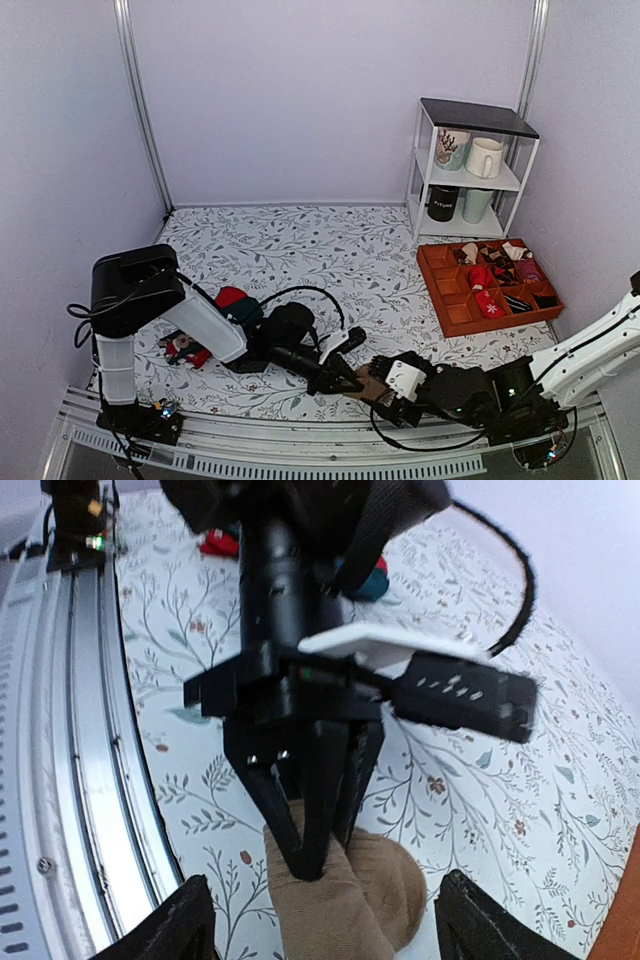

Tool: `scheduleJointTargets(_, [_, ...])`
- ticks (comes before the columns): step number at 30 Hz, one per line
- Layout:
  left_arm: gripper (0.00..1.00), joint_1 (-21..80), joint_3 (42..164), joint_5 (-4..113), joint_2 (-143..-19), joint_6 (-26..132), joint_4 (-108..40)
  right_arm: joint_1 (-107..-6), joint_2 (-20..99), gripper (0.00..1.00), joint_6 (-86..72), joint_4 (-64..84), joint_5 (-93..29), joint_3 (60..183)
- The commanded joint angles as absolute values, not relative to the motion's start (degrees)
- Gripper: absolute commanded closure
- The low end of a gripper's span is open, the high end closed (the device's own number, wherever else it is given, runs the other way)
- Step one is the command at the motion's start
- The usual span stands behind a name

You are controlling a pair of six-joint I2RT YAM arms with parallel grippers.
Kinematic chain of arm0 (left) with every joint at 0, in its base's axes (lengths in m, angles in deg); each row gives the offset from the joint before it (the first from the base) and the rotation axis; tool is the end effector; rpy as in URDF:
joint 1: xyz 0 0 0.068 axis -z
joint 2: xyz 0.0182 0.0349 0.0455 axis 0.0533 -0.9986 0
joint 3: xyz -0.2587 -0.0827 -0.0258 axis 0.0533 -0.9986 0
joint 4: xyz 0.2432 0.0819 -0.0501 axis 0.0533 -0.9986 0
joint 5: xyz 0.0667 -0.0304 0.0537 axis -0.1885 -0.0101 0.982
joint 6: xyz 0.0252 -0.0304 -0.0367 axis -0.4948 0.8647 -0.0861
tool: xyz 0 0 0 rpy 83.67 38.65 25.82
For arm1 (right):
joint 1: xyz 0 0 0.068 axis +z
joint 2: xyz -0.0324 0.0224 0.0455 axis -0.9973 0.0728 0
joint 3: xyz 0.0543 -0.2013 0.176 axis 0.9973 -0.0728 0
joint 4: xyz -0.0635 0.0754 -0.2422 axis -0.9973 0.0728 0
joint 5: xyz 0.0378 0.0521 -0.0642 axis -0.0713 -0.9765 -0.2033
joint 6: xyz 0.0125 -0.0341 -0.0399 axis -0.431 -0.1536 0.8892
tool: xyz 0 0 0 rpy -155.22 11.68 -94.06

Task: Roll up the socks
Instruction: Roll a pair of socks at the center of the board.

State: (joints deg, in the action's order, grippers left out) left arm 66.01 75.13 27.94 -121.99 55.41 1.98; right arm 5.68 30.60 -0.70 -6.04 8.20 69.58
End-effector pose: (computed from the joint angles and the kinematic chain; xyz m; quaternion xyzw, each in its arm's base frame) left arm 0.1434 -0.3257 0.0777 0.4776 0.7080 -0.4859 0.1860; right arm 0.0132 0.2347 0.1643 -0.5069 0.6878 0.1548 0.4960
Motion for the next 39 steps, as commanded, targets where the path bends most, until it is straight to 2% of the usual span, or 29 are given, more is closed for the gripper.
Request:
scheduleJointTargets(1, [1.00,65.6,70.7,32.5,-129.3,56.5,-19.9,6.0,18.0,0.18,-1.9,-8.4,7.7,65.7])
scheduleJointTargets(4, [1.00,65.6,70.4,32.4,-129.3,56.5,-19.7,5.9,12.1,0.18,-1.2,-7.1,1.3,63.4])
scheduleJointTargets(7, [1.00,65.6,70.2,32.2,-129.3,56.8,-19.4,5.8,11.8,0.20,-2.5,-4.8,-1.5,62.7])
scheduleJointTargets(22, [1.00,65.5,70.2,32.0,-130.0,56.7,-18.8,-0.1,28.0,0.25,-9.6,-13.2,-11.0,61.5])
scheduleJointTargets(31, [1.00,65.5,70.5,31.6,-130.3,56.4,-18.3,-1.7,35.3,0.26,-12.0,-14.9,-11.9,62.1])
scheduleJointTargets(35, [1.00,65.4,70.7,31.4,-130.6,56.3,-17.8,-2.3,39.5,0.32,-13.8,-15.1,-12.2,63.1])
scheduleJointTargets(39, [1.00,65.3,70.6,31.0,-130.8,56.4,-16.7,-2.6,42.8,0.52,-16.0,-14.3,-12.7,64.2])
